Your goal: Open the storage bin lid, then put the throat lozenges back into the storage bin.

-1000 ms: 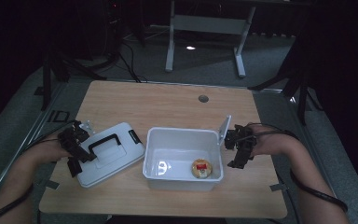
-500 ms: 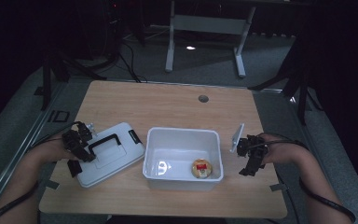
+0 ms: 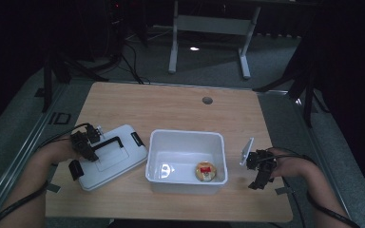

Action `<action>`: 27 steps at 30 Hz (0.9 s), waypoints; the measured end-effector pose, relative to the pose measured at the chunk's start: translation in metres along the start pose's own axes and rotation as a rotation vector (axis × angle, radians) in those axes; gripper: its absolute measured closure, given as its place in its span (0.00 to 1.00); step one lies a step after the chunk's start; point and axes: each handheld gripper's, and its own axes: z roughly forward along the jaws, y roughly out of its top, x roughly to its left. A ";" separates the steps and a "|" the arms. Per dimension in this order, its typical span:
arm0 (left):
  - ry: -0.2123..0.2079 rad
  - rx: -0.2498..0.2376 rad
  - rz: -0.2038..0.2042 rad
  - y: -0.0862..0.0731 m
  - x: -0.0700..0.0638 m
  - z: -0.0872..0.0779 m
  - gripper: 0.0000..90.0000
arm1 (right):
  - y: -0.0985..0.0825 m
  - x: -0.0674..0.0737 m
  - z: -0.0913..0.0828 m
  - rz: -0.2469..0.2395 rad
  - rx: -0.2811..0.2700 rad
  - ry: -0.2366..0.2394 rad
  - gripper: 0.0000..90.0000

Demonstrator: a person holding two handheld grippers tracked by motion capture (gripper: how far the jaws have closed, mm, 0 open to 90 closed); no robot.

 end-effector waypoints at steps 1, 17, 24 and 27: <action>0.000 0.006 0.003 0.001 0.000 0.000 0.72 | -0.001 0.000 0.002 0.003 0.003 0.000 0.16; -0.080 0.032 -0.021 0.005 0.002 0.001 0.92 | -0.006 0.000 0.015 0.019 0.018 0.021 0.16; -0.073 -0.025 -0.038 0.000 0.004 -0.011 0.93 | -0.009 -0.001 0.014 0.036 0.018 0.016 0.16; -0.073 -0.039 -0.029 -0.007 0.002 -0.020 0.93 | -0.011 -0.001 0.012 0.041 0.007 0.008 0.16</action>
